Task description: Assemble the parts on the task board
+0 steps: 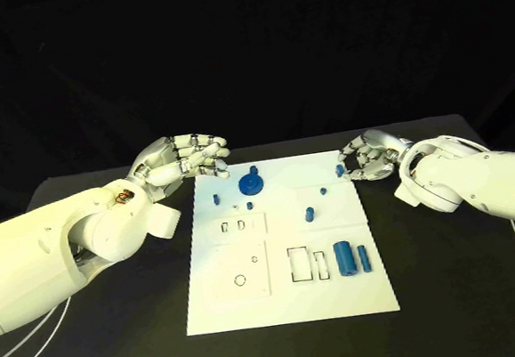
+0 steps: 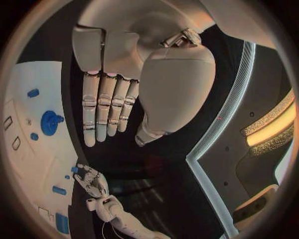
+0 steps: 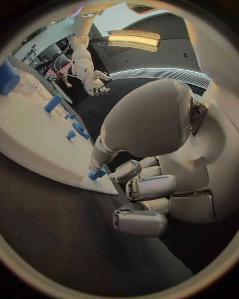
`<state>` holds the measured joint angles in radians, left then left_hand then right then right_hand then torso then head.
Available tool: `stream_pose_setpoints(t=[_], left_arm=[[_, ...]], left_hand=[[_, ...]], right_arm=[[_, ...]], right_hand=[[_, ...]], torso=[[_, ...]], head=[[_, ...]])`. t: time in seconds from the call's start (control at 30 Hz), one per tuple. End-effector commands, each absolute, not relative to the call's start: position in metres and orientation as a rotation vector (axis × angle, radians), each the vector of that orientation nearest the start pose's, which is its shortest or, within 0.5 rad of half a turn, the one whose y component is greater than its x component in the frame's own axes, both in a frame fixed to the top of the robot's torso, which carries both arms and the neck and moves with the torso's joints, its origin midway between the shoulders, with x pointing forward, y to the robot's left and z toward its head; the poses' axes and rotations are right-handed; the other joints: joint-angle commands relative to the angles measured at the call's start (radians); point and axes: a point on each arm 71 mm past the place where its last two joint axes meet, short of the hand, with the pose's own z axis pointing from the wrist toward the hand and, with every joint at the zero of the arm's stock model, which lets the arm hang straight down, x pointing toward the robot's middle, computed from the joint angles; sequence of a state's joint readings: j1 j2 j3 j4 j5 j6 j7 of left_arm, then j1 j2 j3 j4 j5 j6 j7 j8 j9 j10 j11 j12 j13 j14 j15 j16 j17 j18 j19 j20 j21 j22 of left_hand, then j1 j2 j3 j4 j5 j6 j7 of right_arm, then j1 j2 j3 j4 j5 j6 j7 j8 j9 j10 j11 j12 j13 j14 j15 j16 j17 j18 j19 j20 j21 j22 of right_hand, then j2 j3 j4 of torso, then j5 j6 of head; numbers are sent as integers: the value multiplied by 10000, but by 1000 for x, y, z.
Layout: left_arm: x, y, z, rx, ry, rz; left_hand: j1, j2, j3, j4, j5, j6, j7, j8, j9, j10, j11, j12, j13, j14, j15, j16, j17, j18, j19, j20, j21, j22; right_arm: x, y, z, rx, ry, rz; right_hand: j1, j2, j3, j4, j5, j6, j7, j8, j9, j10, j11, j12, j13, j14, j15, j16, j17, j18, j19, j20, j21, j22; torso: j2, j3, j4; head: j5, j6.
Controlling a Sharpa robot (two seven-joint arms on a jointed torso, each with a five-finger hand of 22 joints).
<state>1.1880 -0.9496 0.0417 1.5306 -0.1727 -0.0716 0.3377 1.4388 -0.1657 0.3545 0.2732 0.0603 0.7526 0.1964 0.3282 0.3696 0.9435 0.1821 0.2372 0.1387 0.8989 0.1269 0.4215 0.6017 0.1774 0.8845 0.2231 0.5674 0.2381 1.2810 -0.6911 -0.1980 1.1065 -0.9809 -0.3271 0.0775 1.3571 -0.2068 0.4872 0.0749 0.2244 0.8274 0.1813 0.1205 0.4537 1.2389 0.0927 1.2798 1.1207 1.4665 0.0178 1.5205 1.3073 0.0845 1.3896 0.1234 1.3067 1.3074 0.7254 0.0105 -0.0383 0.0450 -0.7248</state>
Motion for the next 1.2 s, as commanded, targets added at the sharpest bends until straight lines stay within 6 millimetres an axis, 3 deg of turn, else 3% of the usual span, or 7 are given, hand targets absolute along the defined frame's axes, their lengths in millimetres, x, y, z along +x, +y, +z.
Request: stream_pose_setpoints(t=[0.03,0.97,1.2], left_arm=[[487,243,-151,-8875,15245,-16610],[487,244,-152,-8911,15274,-16535],[487,244,-152,-8908,15277,-16542]], left_hand=[[-77,-41,-56,24,-44,-18,492,-48,-3,-29,22,-29,-17,75,21,-61,-9,50,91,-7,-52,-13],[-67,35,-65,45,-43,-10,490,-46,1,-26,21,-23,-18,75,19,-64,-22,53,110,-7,-70,-29],[-67,35,-65,45,-43,-10,490,-46,1,-26,21,-23,-18,75,19,-64,-22,53,110,-7,-70,-29]], right_arm=[[551,-252,-215,1951,17474,6818],[555,-249,-216,1902,17623,6655],[555,-248,-217,1868,17654,6643]], right_hand=[[-44,18,99,-18,-8,159,-9,89,27,93,-10,56,38,797,-17,60,1577,-125,61,-26,25,68],[-46,83,230,-65,-93,309,-35,146,36,189,-39,126,149,805,-42,76,1613,-135,89,-47,65,123],[-1,163,355,-122,-91,364,-35,157,31,212,-43,139,177,806,-49,78,1614,-139,97,-58,76,143]], torso=[[-1,4,8],[0,-2,18],[2,10,7]], head=[[-26,1],[-35,-46],[-36,-45]])
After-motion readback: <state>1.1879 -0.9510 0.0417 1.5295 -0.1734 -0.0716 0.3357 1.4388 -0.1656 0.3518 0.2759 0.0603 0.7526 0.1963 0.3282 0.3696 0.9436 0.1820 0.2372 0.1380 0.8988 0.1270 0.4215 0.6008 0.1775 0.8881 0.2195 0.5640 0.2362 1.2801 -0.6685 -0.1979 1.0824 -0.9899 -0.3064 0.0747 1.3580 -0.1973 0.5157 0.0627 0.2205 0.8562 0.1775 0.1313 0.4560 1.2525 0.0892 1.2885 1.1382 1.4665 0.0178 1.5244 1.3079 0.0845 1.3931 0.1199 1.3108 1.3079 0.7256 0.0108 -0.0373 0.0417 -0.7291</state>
